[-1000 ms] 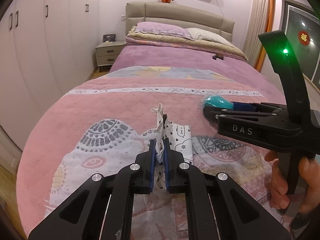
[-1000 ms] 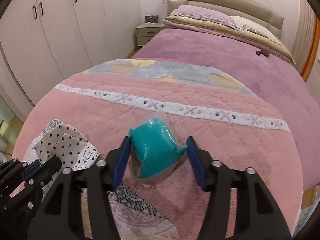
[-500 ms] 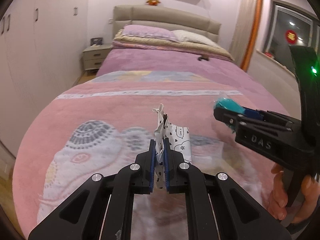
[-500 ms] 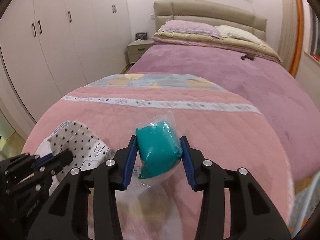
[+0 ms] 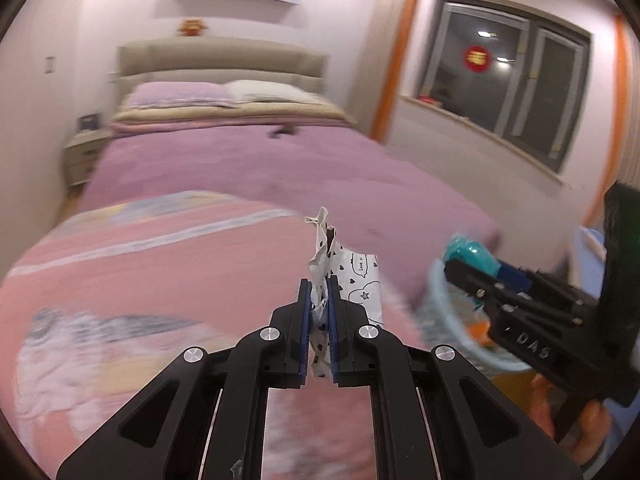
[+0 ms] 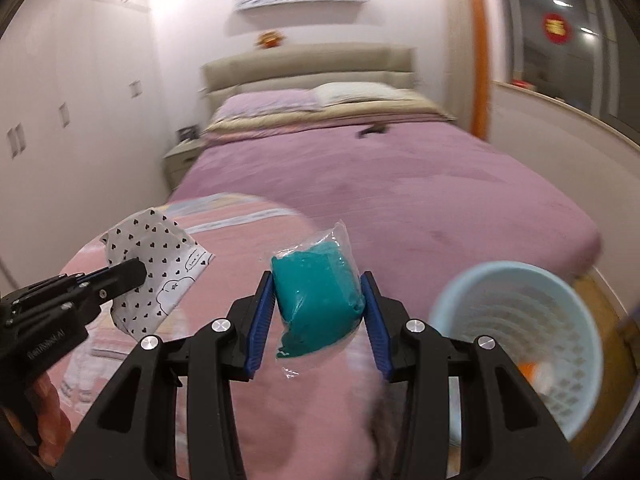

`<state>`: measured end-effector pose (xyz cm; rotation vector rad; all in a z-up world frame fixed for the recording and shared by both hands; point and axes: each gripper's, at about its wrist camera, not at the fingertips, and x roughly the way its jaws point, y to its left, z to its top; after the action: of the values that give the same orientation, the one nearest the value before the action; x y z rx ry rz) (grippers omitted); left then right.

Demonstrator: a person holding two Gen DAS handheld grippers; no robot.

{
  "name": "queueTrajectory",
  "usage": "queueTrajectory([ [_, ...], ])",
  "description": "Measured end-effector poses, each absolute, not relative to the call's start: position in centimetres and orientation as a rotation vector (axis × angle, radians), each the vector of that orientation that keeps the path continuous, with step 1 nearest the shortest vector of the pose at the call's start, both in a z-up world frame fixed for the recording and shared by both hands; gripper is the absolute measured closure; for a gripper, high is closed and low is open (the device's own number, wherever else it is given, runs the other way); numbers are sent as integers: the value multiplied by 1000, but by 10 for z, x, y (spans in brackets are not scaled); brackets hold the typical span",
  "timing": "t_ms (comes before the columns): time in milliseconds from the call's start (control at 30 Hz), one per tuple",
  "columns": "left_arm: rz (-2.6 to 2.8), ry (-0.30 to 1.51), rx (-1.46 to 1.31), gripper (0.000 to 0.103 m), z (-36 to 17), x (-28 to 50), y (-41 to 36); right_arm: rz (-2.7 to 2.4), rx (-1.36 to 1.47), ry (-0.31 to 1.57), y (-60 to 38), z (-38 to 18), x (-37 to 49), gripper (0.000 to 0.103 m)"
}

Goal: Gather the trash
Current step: 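Carry the polka-dot paper and teal packet into the wastebasket and release both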

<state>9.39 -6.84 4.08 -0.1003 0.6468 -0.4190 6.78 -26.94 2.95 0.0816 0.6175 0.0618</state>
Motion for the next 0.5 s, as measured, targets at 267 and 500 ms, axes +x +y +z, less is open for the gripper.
queueTrajectory([
  [267, -685, 656, -7, 97, 43, 96, -184, -157, 266, 599, -379, 33, 39, 63],
  [500, -803, 765, 10, 97, 6, 114, -255, -283, 390, 653, -439, 1, 31, 63],
])
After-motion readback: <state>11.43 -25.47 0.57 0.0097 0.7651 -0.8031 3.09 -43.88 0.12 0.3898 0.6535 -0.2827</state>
